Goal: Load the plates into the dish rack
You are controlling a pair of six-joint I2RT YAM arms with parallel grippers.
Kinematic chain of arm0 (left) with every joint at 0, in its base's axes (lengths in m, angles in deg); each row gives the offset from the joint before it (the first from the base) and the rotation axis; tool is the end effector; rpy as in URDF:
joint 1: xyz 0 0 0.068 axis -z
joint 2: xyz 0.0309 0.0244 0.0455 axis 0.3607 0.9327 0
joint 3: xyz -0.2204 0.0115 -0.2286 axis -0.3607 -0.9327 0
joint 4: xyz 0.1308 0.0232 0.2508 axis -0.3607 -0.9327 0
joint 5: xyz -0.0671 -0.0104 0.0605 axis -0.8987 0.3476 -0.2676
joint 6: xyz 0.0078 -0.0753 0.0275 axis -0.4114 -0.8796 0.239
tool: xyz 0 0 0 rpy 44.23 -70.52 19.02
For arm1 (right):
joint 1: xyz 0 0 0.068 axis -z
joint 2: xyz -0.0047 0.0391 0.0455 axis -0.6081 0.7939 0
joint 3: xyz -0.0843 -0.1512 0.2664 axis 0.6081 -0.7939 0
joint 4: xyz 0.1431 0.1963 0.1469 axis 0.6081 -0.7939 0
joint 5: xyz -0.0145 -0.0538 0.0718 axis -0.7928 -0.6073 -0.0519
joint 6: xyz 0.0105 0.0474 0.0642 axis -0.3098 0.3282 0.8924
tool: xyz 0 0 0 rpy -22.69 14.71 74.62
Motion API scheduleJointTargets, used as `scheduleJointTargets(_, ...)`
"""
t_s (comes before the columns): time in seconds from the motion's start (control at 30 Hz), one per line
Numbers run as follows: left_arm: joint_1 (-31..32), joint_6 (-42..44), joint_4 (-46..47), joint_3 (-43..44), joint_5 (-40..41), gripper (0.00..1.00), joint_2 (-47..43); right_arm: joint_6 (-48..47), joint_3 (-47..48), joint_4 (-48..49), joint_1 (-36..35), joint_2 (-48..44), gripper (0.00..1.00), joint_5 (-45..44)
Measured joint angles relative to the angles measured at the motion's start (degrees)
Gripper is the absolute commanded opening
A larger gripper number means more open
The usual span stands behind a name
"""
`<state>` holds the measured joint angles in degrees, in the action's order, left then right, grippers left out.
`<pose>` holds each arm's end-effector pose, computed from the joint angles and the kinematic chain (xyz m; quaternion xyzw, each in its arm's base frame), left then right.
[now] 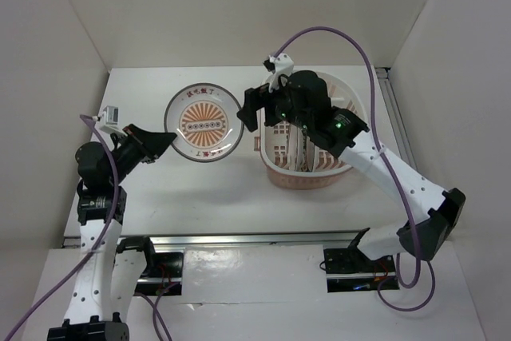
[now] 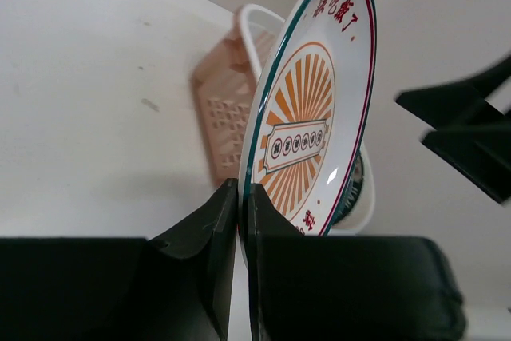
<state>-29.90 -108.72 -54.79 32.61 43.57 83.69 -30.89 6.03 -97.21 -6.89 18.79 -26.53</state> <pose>0.1729 -0.0107 0.3651 -0.1561 0.6915 -0.4150 0.5703 0.2519 0.2465 0.4667 -0.2383 0.7677 0.2723 0.5289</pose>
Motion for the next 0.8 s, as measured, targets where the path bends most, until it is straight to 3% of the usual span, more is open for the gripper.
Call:
scheduleJointTargets(0.2, 0.0, -4.59, 10.75, -3.1, -9.44, 0.0, 0.46, 0.07, -0.04, 0.83, 2.99, 2.91, 0.96, 5.07)
scheduleJointTargets(0.3, -0.02, -7.13, 15.69, -3.93, -11.82, 0.0, 1.33, 0.66, -0.35, 1.6, 3.76, 4.22, 0.59, 8.94)
scheduleJointTargets(0.33, -0.02, -7.52, 17.0, -4.39, -12.15, 0.0, 1.55, 1.03, -0.63, 2.14, 3.91, 4.48, 0.38, 10.27)
scheduleJointTargets(0.37, -0.02, -8.09, 18.12, -4.85, -12.5, 0.0, 1.86, 1.38, -1.03, 2.69, 4.0, 4.57, 0.08, 11.63)
scheduleJointTargets(0.4, -0.13, -8.63, 18.73, -5.22, -12.66, 0.0, 2.21, 2.01, -1.38, 3.13, 3.98, 4.59, 0.01, 12.83)
scheduleJointTargets(0.43, -0.35, -8.26, 18.97, -5.64, -12.22, 0.0, 2.62, 3.54, -1.6, 3.58, 4.04, 4.57, 0.0, 13.81)
scheduleJointTargets(0.47, -0.94, -8.2, 18.69, -6.12, -11.56, 0.17, 3.19, 5.31, -1.53, 4.61, 4.28, 4.33, 0.0, 15.93)
scheduleJointTargets(0.57, -0.79, -7.15, 16.55, -5.53, -11.23, 0.81, 4.52, 5.79, -1.4, 4.57, 4.24, 4.07, 0.0, 15.26)
scheduleJointTargets(0.63, -0.52, -6.49, 13.88, -3.76, -10.75, 0.87, 4.48, 5.42, -1.2, 2.49, 4.17, 4.02, 0.0, 12.33)
scheduleJointTargets(0.7, -0.37, -4.57, 11.15, -1.68, -9.55, 1.0, 4.24, 5.27, -0.35, -0.24, 4.22, 3.69, 0.0, 8.72)
scheduleJointTargets(0.8, -0.37, -1.29, 6.71, 0.33, -6.95, 1.0, 2.93, 5.09, 2.43, -5.33, 4.24, 1.77, 0.0, 1.07)
